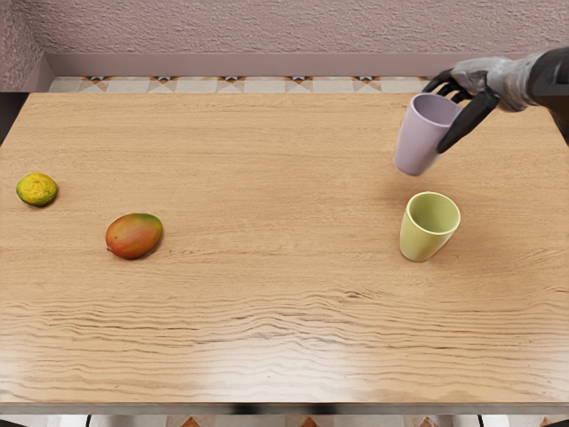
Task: Pick up cup and place in cup with right hand
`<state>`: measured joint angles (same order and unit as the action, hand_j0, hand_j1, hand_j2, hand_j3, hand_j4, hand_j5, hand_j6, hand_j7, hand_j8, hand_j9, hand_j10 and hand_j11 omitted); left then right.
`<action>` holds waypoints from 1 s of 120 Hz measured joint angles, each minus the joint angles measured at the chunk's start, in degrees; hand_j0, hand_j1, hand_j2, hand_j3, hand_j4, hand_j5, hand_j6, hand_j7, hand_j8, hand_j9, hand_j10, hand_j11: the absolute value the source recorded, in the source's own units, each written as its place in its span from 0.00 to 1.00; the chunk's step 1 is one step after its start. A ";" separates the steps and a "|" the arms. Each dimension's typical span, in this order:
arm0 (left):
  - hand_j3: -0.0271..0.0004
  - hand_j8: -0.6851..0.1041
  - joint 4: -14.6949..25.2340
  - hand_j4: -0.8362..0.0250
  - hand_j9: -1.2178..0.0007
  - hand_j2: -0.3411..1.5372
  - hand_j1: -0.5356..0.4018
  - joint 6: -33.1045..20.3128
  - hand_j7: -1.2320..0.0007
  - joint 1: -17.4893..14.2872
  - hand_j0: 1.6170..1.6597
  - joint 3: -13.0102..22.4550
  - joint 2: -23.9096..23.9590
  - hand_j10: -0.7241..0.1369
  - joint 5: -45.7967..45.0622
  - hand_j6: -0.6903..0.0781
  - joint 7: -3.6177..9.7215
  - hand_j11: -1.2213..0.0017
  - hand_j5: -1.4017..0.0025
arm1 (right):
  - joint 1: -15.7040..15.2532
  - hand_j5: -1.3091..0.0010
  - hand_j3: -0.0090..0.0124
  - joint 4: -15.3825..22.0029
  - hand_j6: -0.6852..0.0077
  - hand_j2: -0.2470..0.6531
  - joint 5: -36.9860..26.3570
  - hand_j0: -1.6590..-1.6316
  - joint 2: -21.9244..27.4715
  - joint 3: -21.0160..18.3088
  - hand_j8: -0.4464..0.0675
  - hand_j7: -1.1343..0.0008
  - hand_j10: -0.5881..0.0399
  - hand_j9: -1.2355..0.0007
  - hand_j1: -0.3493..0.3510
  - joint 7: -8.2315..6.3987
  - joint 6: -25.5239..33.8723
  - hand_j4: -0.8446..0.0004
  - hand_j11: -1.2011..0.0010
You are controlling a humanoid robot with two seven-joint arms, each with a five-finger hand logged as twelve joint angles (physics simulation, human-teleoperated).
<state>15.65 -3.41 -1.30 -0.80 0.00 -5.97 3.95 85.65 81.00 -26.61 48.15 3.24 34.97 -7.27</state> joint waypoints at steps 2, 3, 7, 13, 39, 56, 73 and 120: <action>0.98 0.86 0.00 0.97 1.00 0.18 0.94 0.00 1.00 -0.02 0.96 0.00 0.00 0.84 0.00 0.89 0.00 0.99 0.99 | -0.02 0.34 0.49 0.69 0.81 0.47 -0.01 0.12 0.84 0.21 0.52 0.28 0.24 0.30 0.84 0.00 -0.44 0.79 0.27; 0.98 0.86 0.00 0.97 1.00 0.18 0.94 0.00 1.00 -0.02 0.96 0.00 0.00 0.84 0.00 0.89 0.00 0.99 0.99 | -0.03 0.34 0.53 1.04 0.82 0.48 0.03 0.11 1.24 0.31 0.53 0.28 0.25 0.30 0.85 0.00 -0.64 0.80 0.27; 0.98 0.86 0.00 0.97 1.00 0.18 0.94 -0.01 1.00 0.02 0.96 0.00 0.00 0.84 0.00 0.89 0.00 0.99 0.99 | -0.06 0.34 0.50 2.36 0.82 0.47 0.04 0.10 2.66 0.61 0.54 0.28 0.25 0.30 0.85 -0.01 -1.31 0.80 0.27; 0.98 0.86 0.00 0.97 1.00 0.18 0.94 -0.01 1.00 0.04 0.96 0.00 0.00 0.84 0.00 0.89 0.00 0.99 0.99 | -0.10 0.34 0.53 3.81 0.83 0.48 0.12 0.07 4.42 0.93 0.56 0.28 0.25 0.29 0.86 -0.02 -2.26 0.80 0.26; 0.98 0.86 0.00 0.97 1.00 0.18 0.94 -0.01 1.00 -0.02 0.96 0.00 0.00 0.84 0.00 0.89 0.00 0.99 0.99 | -0.26 0.34 0.45 8.21 0.82 0.49 0.28 0.07 9.42 1.40 0.53 0.28 0.23 0.29 0.86 -0.01 -6.00 0.81 0.26; 0.98 0.86 0.00 0.97 1.00 0.18 0.94 -0.01 1.00 -0.02 0.96 0.00 0.00 0.84 0.00 0.89 0.00 0.99 0.99 | -0.34 0.34 0.42 9.21 0.79 0.51 1.20 0.13 11.21 1.48 0.49 0.28 0.14 0.30 0.86 0.01 -8.40 0.81 0.26; 0.98 0.86 0.00 0.97 1.00 0.18 0.94 0.00 1.00 0.02 0.96 -0.01 0.00 0.84 0.00 0.89 0.00 0.99 0.99 | -0.27 0.35 0.43 9.86 0.71 0.42 2.35 0.23 12.91 2.23 0.36 0.29 0.09 0.30 0.76 0.02 -10.73 0.74 0.27; 0.98 0.86 0.00 0.97 1.00 0.18 0.94 0.00 1.00 -0.02 0.96 -0.01 0.00 0.84 0.00 0.89 0.00 0.99 0.99 | -1.27 0.36 0.43 10.15 0.56 0.31 2.77 0.32 12.82 2.76 0.17 0.29 0.02 0.31 0.60 0.04 -11.95 0.61 0.29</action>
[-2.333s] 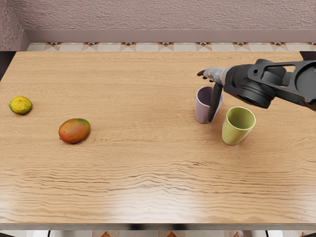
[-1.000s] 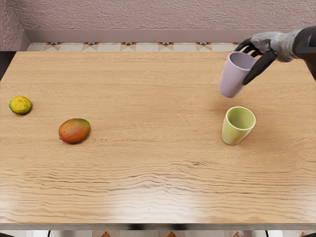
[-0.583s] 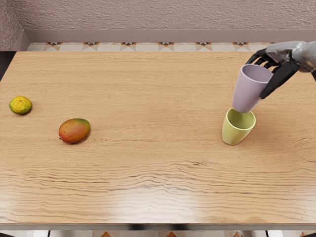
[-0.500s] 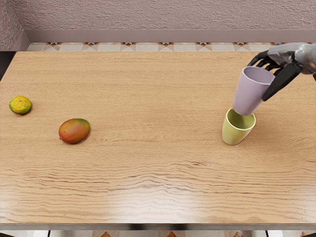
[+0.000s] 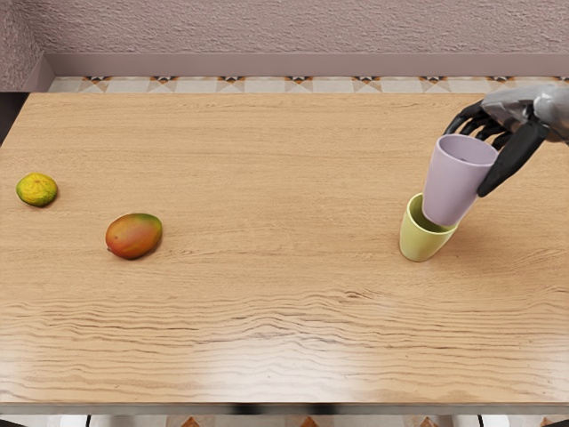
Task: Pick up cup and place in cup with right hand
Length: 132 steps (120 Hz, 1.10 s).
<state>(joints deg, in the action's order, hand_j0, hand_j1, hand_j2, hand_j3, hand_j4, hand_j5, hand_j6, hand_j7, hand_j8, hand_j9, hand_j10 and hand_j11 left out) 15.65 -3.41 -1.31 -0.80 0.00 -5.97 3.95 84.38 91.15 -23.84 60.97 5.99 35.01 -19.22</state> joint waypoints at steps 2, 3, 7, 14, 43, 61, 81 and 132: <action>0.98 0.86 0.00 0.97 1.00 0.18 0.94 0.00 1.00 0.04 0.96 0.00 0.00 0.84 0.00 0.89 0.00 0.99 0.99 | -0.01 0.36 0.43 -0.01 0.56 0.31 0.00 0.32 -0.10 0.01 0.16 0.29 0.01 0.31 0.60 0.00 0.01 0.61 0.29; 0.98 0.86 0.00 0.97 1.00 0.18 0.94 0.00 1.00 0.02 0.96 0.00 0.00 0.84 0.00 0.89 0.00 0.99 0.99 | -0.01 0.36 0.43 -0.01 0.56 0.31 0.00 0.32 -0.16 0.02 0.16 0.29 0.01 0.31 0.60 0.00 0.02 0.61 0.29; 0.98 0.86 0.00 0.97 1.00 0.18 0.94 -0.01 1.00 0.04 0.96 0.00 0.00 0.84 0.00 0.89 0.00 0.99 0.99 | -0.01 0.36 0.44 -0.05 0.55 0.31 0.00 0.32 -0.45 0.03 0.16 0.29 0.01 0.31 0.59 0.00 0.09 0.61 0.29; 0.98 0.86 0.00 0.97 1.00 0.18 0.94 0.00 1.00 0.00 0.96 0.00 0.00 0.84 0.00 0.89 0.00 0.99 0.99 | 0.01 0.36 0.45 -0.15 0.55 0.30 -0.03 0.32 -1.04 0.07 0.17 0.29 0.01 0.31 0.59 0.00 0.35 0.61 0.29; 0.98 0.86 0.00 0.97 1.00 0.18 0.94 -0.01 1.00 0.04 0.96 0.00 0.00 0.84 0.00 0.89 0.00 0.99 0.99 | 0.03 0.35 0.44 -1.08 0.56 0.31 -0.26 0.31 -2.31 0.09 0.19 0.28 0.00 0.30 0.60 -0.01 0.77 0.62 0.28; 0.98 0.86 0.00 0.97 1.00 0.18 0.94 0.00 1.00 0.01 0.96 0.00 0.00 0.84 0.00 0.89 0.00 0.99 0.99 | -0.05 0.35 0.44 -1.91 0.56 0.31 -0.52 0.31 -2.87 -0.02 0.19 0.28 0.00 0.30 0.60 -0.01 0.82 0.62 0.28; 0.98 0.86 0.00 0.97 1.00 0.18 0.94 -0.01 1.00 0.03 0.96 0.00 0.00 0.84 0.00 0.89 0.00 0.99 0.99 | -0.32 0.35 0.44 -3.02 0.56 0.31 -0.63 0.31 -3.78 -0.24 0.19 0.28 0.00 0.30 0.60 -0.01 0.89 0.62 0.28; 0.98 0.86 0.00 0.97 1.00 0.18 0.94 -0.01 1.00 0.06 0.96 0.01 0.00 0.84 0.00 0.89 0.00 0.99 0.99 | -2.40 0.83 0.42 -10.54 0.86 0.28 -0.47 0.10 -4.91 0.42 0.67 0.81 0.69 0.82 0.17 -0.01 -0.82 0.89 0.81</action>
<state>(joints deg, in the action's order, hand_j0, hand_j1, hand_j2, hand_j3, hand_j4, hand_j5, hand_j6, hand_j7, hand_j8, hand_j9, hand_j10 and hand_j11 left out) 15.65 -3.42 -1.25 -0.80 0.00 -5.97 3.95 81.98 80.61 -24.30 56.06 6.41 35.00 -20.04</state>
